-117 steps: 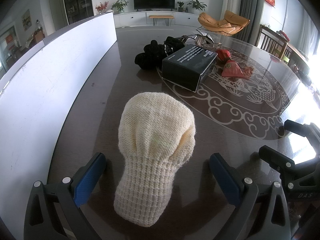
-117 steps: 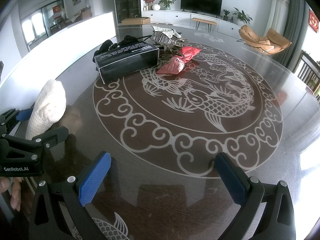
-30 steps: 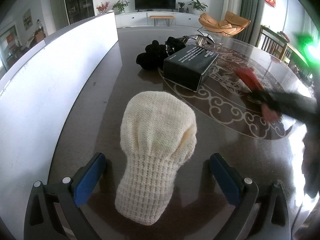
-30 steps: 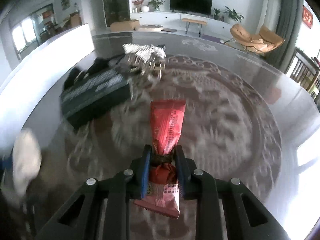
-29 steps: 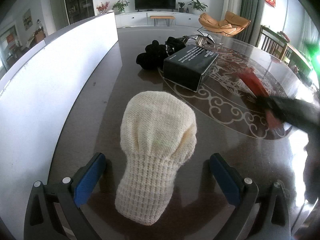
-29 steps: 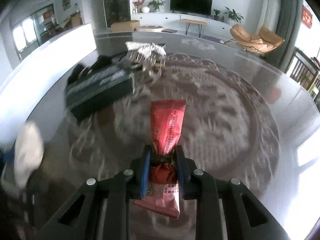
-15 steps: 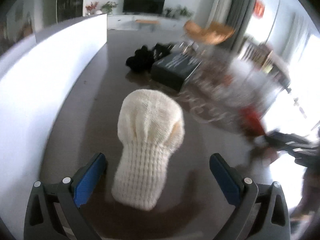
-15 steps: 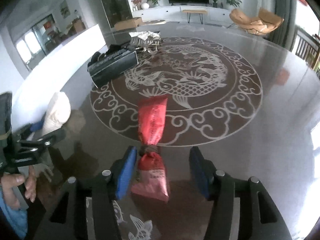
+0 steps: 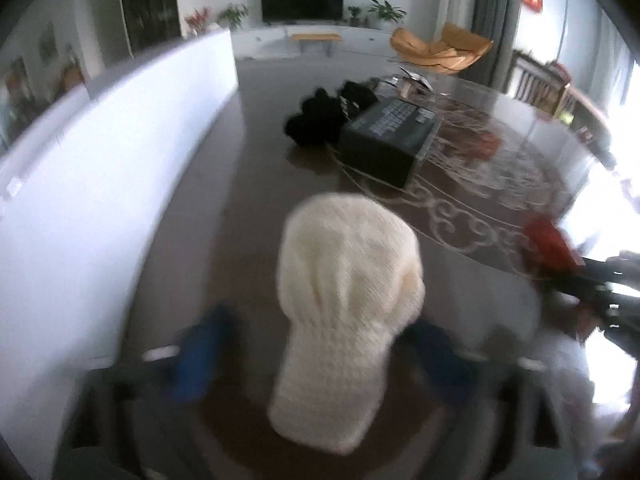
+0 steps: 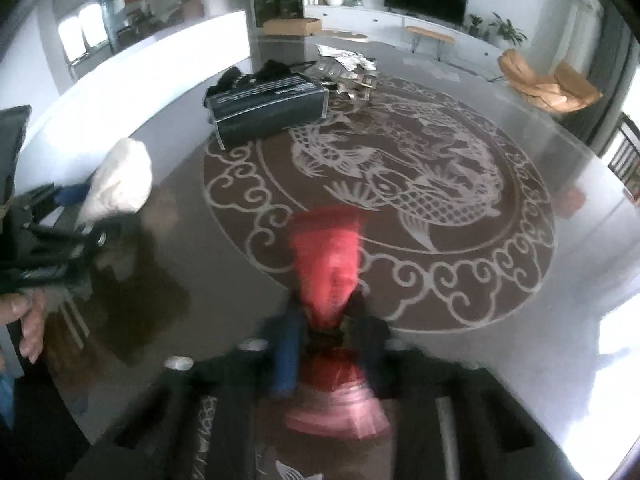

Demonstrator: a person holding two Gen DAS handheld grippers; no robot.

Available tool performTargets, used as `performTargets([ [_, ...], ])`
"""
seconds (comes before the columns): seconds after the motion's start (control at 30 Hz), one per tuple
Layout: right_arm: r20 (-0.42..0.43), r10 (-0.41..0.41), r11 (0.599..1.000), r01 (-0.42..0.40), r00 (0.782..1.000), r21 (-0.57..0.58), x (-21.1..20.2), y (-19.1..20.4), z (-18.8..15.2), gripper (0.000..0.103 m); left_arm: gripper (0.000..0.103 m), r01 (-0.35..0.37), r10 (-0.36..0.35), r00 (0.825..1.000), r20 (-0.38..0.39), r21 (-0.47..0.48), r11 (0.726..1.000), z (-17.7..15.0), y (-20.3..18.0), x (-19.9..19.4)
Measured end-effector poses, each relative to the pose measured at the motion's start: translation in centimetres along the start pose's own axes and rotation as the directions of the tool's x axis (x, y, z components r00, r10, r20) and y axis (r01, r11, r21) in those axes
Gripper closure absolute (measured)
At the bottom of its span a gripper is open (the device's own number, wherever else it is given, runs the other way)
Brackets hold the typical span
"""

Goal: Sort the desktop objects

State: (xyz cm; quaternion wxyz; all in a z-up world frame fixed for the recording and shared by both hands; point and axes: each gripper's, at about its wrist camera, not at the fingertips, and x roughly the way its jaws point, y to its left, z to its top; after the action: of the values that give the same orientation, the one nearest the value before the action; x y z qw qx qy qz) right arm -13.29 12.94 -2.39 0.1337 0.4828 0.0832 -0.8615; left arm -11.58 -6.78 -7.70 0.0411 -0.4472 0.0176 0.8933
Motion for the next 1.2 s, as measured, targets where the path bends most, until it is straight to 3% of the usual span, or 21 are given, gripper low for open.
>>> performTargets([
  [0.03,-0.001,0.0,1.0,0.0,1.0,0.019,-0.2,-0.4,-0.1,0.082,0.061,-0.002,0.002,1.0,-0.004,0.003,1.0,0.3,0.0,0.0],
  [0.1,0.016,0.01,0.998,-0.011,1.0,0.056,-1.1,-1.1,0.0,0.082,0.062,0.043,-0.044,0.999,-0.009,-0.017,0.999,0.6,0.4,-0.4],
  [0.23,0.094,0.06,0.996,-0.066,0.994,0.067,-4.0,-0.5,2.4,0.083,0.062,0.115,-0.109,0.991,0.077,-0.084,0.99,0.9,1.9,-4.5],
  [0.37,0.169,0.134,0.991,-0.137,0.976,0.007,-6.5,2.9,6.9,0.083,0.062,0.135,-0.11,0.978,0.176,-0.135,0.982,2.0,5.1,-9.6],
  [0.47,0.226,0.237,0.971,-0.236,0.945,-0.028,-8.1,6.7,11.0,0.083,0.062,0.11,-0.064,0.968,0.241,-0.18,0.978,2.7,9.3,-13.7],
  [0.57,0.257,0.36,0.933,-0.353,0.897,-0.074,-9.1,11.8,15.0,0.083,0.062,0.028,0.037,0.964,0.264,-0.237,0.971,3.6,14.8,-16.0],
  [0.63,0.254,0.447,0.894,-0.435,0.858,-0.105,-9.1,16.0,17.3,0.083,0.062,-0.035,0.107,0.965,0.241,-0.288,0.957,3.8,18.8,-16.3],
  [0.73,0.203,0.543,0.84,-0.521,0.815,-0.154,-8.2,22.1,19.2,0.083,0.062,-0.103,0.169,0.974,0.153,-0.369,0.924,3.6,24.6,-14.5],
  [0.87,0.081,0.582,0.808,-0.565,0.809,-0.165,-4.2,28.5,20.3,0.082,0.056,-0.188,0.199,0.98,-0.012,-0.397,0.898,2.4,29.1,-10.5],
  [0.9,0.046,0.58,0.809,-0.568,0.813,-0.152,-3.1,29.3,20.3,0.077,0.05,-0.208,0.2,0.978,-0.062,-0.404,0.891,2.0,29.8,-9.4],
  [0.93,0.002,0.57,0.814,-0.564,0.822,-0.137,-1.7,30.1,20.3,0.066,0.046,-0.219,0.197,0.976,-0.096,-0.412,0.884,1.6,30.5,-8.4],
  [0.97,-0.021,0.557,0.823,-0.555,0.83,-0.124,-0.7,30.5,20.2,0.059,0.034,-0.224,0.198,0.975,-0.106,-0.415,0.882,1.3,30.6,-8.0],
  [1.0,-0.018,0.547,0.831,-0.545,0.837,-0.109,-0.1,30.4,20.2,0.044,0.026,-0.235,0.208,0.972,-0.109,-0.42,0.877,0.8,30.7,-7.8],
  [1.1,0.101,0.534,0.845,-0.53,0.839,-0.069,-1.2,27.6,20.2,0.027,0.025,-0.255,0.253,0.966,-0.061,-0.424,0.869,-0.1,30.2,-8.6],
  [1.2,0.228,0.469,0.881,-0.471,0.853,-0.049,-3.6,23.3,18.3,0.012,0.025,-0.242,0.275,0.961,0.018,-0.42,0.874,-0.8,27.8,-10.4],
])
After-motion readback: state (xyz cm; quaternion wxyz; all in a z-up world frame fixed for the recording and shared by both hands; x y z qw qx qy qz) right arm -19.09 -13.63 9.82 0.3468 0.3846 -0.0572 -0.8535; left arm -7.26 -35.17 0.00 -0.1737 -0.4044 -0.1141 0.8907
